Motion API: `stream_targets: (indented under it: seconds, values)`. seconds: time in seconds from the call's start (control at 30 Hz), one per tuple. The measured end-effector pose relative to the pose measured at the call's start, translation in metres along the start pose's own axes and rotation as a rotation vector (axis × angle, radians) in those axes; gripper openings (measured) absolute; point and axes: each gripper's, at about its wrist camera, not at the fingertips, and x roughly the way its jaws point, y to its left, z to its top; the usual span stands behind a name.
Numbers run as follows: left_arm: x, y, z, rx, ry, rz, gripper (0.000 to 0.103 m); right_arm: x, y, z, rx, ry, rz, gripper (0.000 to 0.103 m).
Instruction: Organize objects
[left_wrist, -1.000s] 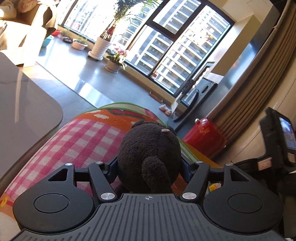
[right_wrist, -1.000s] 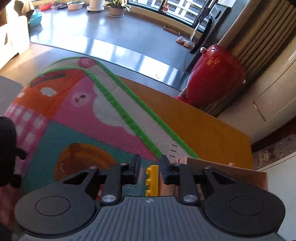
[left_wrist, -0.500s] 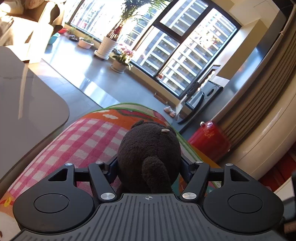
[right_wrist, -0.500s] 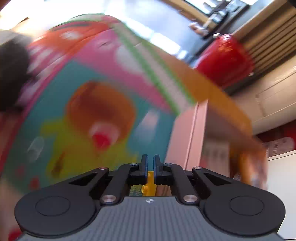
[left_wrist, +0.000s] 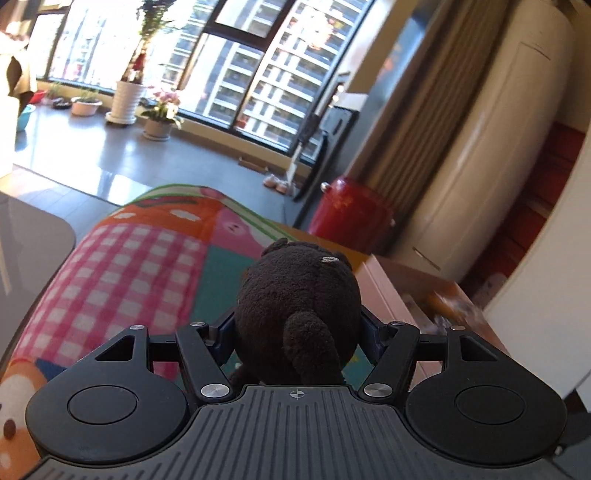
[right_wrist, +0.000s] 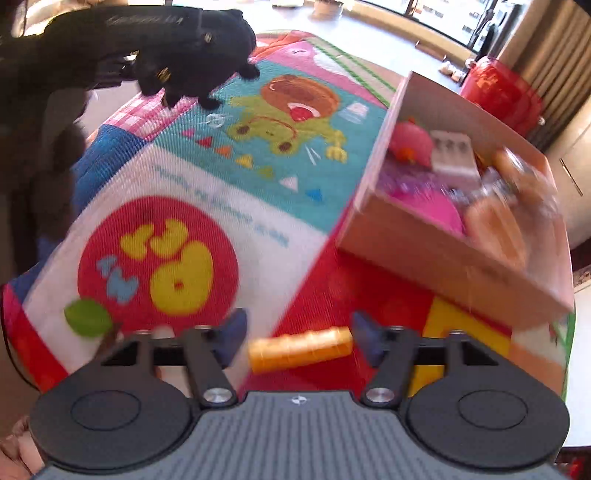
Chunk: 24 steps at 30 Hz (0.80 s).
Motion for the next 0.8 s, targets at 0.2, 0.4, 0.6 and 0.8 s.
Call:
stream_targets:
  seconds: [0.2, 0.4, 0.6, 0.8]
  values:
    - [-0.016, -0.046, -0.04, 0.11, 0.148, -0.032, 0.07, -0.008, -0.028, -0.034, 0.01, -0.128, -0.164, 0.069]
    - [-0.013, -0.073, -0.081, 0.211, 0.254, -0.019, 0.071, -0.019, -0.066, -0.069, 0.159, -0.223, -0.128, 0.088]
    - [-0.01, -0.092, -0.098, 0.302, 0.247, 0.056, 0.072, -0.022, -0.068, -0.099, 0.205, -0.291, -0.063, 0.095]
    - [-0.004, -0.096, -0.104, 0.285, 0.273, 0.086, 0.072, -0.01, -0.085, -0.092, 0.343, -0.319, -0.031, 0.095]
